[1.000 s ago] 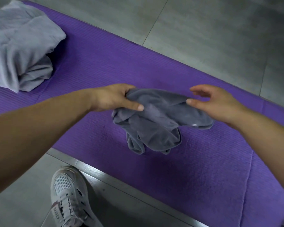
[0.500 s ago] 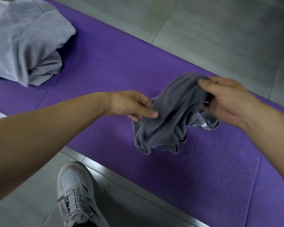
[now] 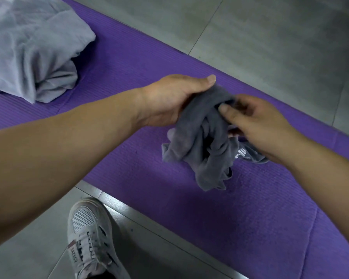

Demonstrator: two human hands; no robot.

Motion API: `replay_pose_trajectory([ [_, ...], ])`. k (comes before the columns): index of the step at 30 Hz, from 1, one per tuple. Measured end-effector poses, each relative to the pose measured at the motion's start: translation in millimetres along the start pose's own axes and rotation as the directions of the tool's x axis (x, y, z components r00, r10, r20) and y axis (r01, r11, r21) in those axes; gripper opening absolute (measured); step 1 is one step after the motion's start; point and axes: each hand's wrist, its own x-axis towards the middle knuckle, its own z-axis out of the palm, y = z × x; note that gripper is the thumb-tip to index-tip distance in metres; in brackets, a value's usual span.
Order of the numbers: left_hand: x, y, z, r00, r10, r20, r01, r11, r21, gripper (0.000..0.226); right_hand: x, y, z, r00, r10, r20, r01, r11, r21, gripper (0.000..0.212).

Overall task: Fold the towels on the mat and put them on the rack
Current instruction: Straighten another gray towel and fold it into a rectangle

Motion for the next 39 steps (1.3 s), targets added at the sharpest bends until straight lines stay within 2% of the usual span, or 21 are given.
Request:
replay_pose_trajectory([
  [2, -6, -2, -7, 1.0, -0.014, 0.006, 0.014, 0.999, 0.035, 0.053, 1, -7, -8, 0.991, 0.087, -0.1, -0.072, 0.986, 0.15, 0.017],
  [4, -13, -12, -15, 0.998, -0.045, 0.047, 0.04, 0.995, 0.096, 0.054, 1, -10, -18, 0.993, 0.087, -0.086, -0.06, 0.957, 0.282, 0.021],
  [7, -18, -19, -14, 0.979, -0.062, 0.192, 0.037, 0.991, 0.129, 0.042, -1, -8, -10, 0.997, 0.074, 0.027, -0.079, 0.97, 0.229, 0.048],
  [9, -17, -13, -8, 0.963, -0.024, 0.27, 0.002, 0.997, 0.081, 0.037, -4, -9, 3, 0.992, 0.103, 0.078, -0.111, 0.989, 0.097, 0.038],
  [12, -15, -9, -6, 0.983, -0.017, 0.184, 0.0, 0.996, 0.093, 0.035, -2, -8, 7, 0.995, 0.091, -0.035, -0.094, 0.992, -0.089, 0.016],
  [14, -16, -18, -11, 0.992, -0.052, 0.114, 0.027, 0.977, 0.211, 0.034, -1, -5, 2, 0.99, 0.033, -0.137, -0.048, 0.992, -0.114, 0.012],
  [17, -16, -35, -19, 0.987, -0.13, 0.098, 0.072, 0.887, 0.456, 0.032, 2, -5, -3, 0.965, -0.042, -0.258, 0.027, 0.998, -0.063, 0.013],
  [20, -15, -44, -27, 0.982, -0.166, 0.088, 0.077, 0.784, 0.616, 0.031, 9, -12, -12, 0.913, -0.04, -0.405, 0.085, 0.992, 0.094, 0.013],
  [23, -17, -45, -37, 0.989, -0.147, 0.019, 0.103, 0.776, 0.622, 0.045, 17, -16, -31, 0.857, -0.004, -0.515, 0.098, 0.983, 0.154, 0.013],
  [26, -17, -34, -49, 0.996, -0.061, -0.071, 0.089, 0.862, 0.499, 0.039, 24, 3, -53, 0.828, 0.002, -0.561, -0.02, 0.999, -0.027, 0.027],
  [29, -18, -13, -59, 0.994, 0.021, -0.111, 0.013, 0.956, 0.294, 0.029, 23, 21, -61, 0.871, 0.137, -0.471, -0.281, 0.927, -0.25, 0.038],
  [30, -18, -6, -58, 0.994, 0.045, -0.096, -0.02, 0.969, 0.248, 0.023, 19, 23, -59, 0.889, 0.166, -0.427, -0.312, 0.901, -0.3, 0.037],
  [32, -17, 6, -51, 0.998, 0.061, -0.007, -0.059, 0.978, 0.2, 0.024, 12, 17, -42, 0.949, 0.114, -0.295, -0.222, 0.904, -0.367, 0.047],
  [34, -15, 13, -40, 0.994, 0.039, 0.098, -0.06, 0.973, 0.224, 0.037, 4, 2, -14, 0.995, 0.012, -0.102, -0.036, 0.969, -0.243, 0.062],
  [35, -14, 14, -35, 0.988, 0.024, 0.153, -0.062, 0.966, 0.251, 0.038, 1, -4, -1, 1.0, -0.011, -0.023, 0.007, 0.989, -0.151, 0.062],
  [37, -13, 14, -30, 0.977, -0.004, 0.214, -0.065, 0.947, 0.315, 0.033, -1, -7, 14, 0.998, -0.016, 0.055, 0.021, 0.996, -0.086, 0.045],
  [39, -17, 16, -33, 0.984, -0.025, 0.178, -0.057, 0.895, 0.443, 0.025, -2, -9, 17, 0.999, -0.007, 0.04, 0.013, 0.988, -0.151, 0.025],
])
